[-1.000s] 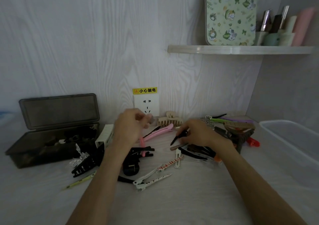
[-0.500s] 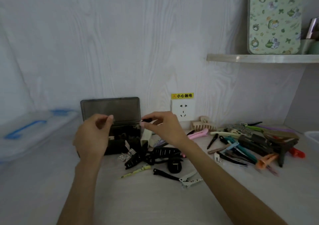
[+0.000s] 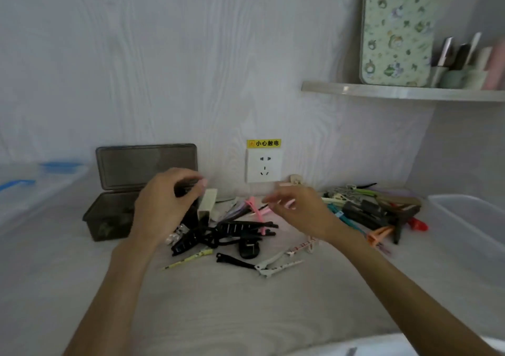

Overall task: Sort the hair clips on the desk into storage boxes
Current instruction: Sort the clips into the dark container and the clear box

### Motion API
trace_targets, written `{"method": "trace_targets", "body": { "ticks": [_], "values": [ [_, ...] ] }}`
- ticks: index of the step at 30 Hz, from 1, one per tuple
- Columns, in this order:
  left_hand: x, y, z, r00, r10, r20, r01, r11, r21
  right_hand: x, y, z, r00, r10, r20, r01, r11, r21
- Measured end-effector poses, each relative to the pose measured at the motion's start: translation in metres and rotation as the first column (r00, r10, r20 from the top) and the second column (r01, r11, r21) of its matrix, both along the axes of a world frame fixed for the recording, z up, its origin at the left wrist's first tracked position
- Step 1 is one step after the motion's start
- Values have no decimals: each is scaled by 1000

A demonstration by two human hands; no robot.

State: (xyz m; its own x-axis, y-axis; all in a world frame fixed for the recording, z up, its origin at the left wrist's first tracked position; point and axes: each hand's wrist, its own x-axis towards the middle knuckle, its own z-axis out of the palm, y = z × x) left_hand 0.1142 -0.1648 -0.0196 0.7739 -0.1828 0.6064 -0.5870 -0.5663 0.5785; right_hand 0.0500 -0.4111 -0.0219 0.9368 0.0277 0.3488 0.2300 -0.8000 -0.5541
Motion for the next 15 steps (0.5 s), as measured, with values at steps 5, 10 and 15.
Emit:
{"method": "trace_targets", "body": {
  "ticks": [5, 10, 15],
  "values": [
    [-34, -34, -9, 757, -396, -520, 622, 681, 387, -68, -96, 1, 969, -228, -90, 231, 973, 23],
    [-33, -52, -23, 893, -315, -322, 424, 831, 360, -108, -148, -13, 884, -449, -128, 451, 892, -19],
    [-26, -78, -32, 988, -114, -104, 146, 912, 383, -109, -130, -42, 904, -398, -155, 386, 917, -101]
  ]
}}
